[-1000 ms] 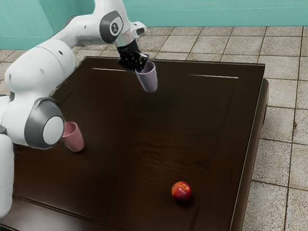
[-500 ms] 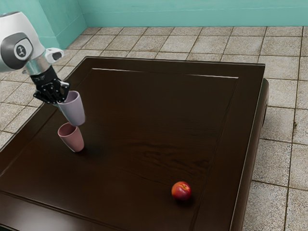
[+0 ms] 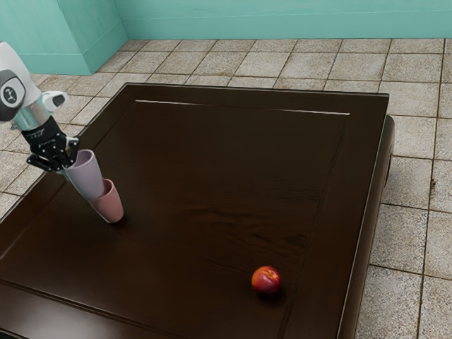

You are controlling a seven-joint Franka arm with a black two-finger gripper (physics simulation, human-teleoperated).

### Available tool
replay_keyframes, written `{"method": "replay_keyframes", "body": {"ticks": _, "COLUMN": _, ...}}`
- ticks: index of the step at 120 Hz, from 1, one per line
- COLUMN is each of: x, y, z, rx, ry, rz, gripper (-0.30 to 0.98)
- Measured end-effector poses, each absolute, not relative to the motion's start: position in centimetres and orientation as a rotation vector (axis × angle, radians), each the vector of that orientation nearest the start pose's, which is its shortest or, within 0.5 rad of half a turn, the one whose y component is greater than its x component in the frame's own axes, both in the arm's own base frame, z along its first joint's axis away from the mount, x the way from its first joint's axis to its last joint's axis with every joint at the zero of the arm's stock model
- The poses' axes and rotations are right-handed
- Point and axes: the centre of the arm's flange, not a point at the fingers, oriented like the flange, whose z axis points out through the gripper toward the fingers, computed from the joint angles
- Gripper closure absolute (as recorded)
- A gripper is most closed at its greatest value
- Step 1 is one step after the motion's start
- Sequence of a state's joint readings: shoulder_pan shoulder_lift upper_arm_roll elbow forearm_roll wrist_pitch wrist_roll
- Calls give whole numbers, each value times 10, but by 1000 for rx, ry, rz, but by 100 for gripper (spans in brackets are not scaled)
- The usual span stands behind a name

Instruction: Place the right cup onto the left cup

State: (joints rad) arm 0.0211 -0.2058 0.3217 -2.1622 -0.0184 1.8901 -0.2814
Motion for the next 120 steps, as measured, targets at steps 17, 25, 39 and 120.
{"method": "replay_keyframes", "body": {"ticks": 17, "x": 466, "y": 176, "z": 466, "rx": -3052, "ry": -1012, "rz": 76, "gripper": 79}}
{"method": "replay_keyframes", "body": {"ticks": 25, "x": 470, "y": 181, "z": 458, "rx": -3042, "ry": -1024, "rz": 65, "gripper": 79}}
{"method": "replay_keyframes", "body": {"ticks": 39, "x": 472, "y": 189, "z": 451, "rx": -3030, "ry": -1050, "rz": 46, "gripper": 79}}
{"method": "replay_keyframes", "body": {"ticks": 120, "x": 477, "y": 181, "z": 435, "rx": -3035, "ry": -1067, "rz": 34, "gripper": 42}}
